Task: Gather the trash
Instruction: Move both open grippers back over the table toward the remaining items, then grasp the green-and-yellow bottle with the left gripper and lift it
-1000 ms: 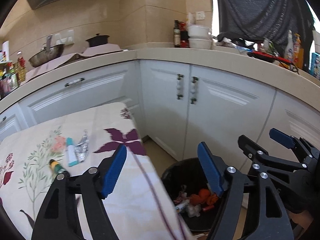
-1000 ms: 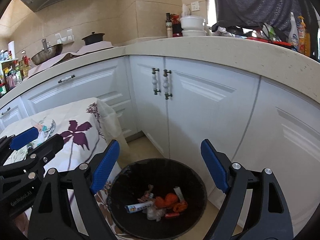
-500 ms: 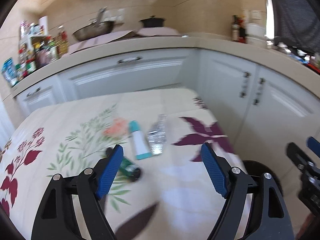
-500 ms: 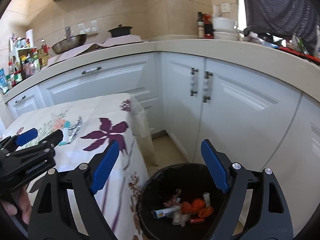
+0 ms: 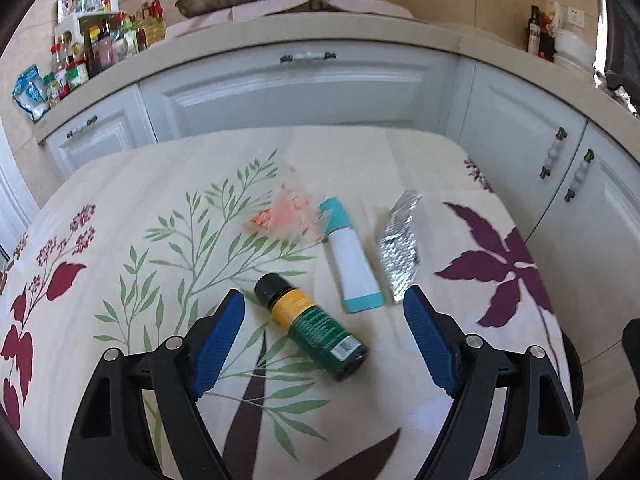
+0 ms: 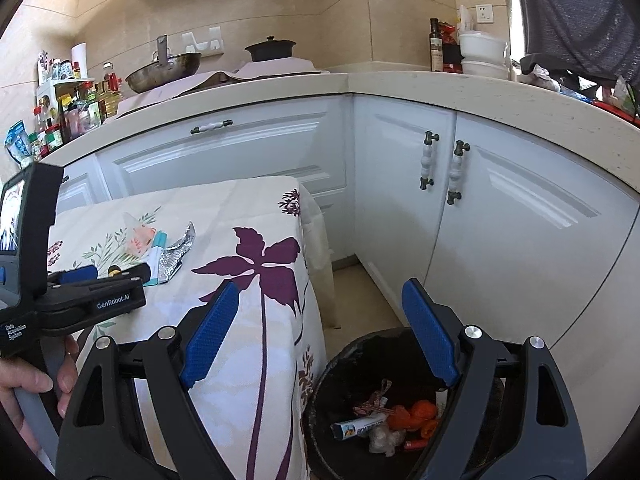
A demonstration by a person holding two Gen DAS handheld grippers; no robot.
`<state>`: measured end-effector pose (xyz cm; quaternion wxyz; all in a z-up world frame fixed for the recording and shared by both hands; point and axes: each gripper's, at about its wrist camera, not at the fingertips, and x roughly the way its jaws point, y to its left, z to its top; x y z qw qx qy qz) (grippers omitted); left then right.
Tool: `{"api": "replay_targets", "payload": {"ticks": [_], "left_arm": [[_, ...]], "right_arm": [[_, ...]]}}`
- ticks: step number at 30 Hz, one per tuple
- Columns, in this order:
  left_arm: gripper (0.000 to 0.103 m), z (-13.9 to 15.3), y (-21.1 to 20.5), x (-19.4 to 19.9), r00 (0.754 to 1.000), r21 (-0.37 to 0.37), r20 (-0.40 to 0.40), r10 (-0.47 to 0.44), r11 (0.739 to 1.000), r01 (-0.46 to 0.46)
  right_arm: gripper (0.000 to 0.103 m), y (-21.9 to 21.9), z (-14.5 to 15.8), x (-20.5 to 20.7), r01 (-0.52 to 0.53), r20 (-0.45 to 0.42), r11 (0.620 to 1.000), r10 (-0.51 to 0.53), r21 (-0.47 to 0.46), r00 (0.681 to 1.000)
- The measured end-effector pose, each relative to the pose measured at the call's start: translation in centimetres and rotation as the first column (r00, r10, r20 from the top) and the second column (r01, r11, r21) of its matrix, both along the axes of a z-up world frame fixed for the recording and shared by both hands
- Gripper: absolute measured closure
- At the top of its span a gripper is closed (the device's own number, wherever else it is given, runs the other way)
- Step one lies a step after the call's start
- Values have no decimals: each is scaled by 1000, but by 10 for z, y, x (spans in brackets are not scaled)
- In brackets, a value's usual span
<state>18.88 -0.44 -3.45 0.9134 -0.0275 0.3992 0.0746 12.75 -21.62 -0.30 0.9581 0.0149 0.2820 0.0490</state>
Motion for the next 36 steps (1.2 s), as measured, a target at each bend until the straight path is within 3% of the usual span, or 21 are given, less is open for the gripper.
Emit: {"api": "replay_targets", "payload": {"ticks": [11,26,29,36], "left_arm": [[48,-9,27,-6,998,-45,-65,-14,999,12],[55,-10,55,-18,997,-45,-63,-39,998,37],[55,-10,53,-18,995,-62,-55,-86,995,82],[57,-3,41,-15,989,-24,-14,-149,989,149]], "right_arm": [[21,16,1,6,-39,-17,999,39,-32,999],[21,43,5,12,-100,-28,995,99,-12,995],[21,49,4,14,-111,-34,994,110,-13,993],[21,59,3,18,-133,-47,991,132,-13,990]]}}
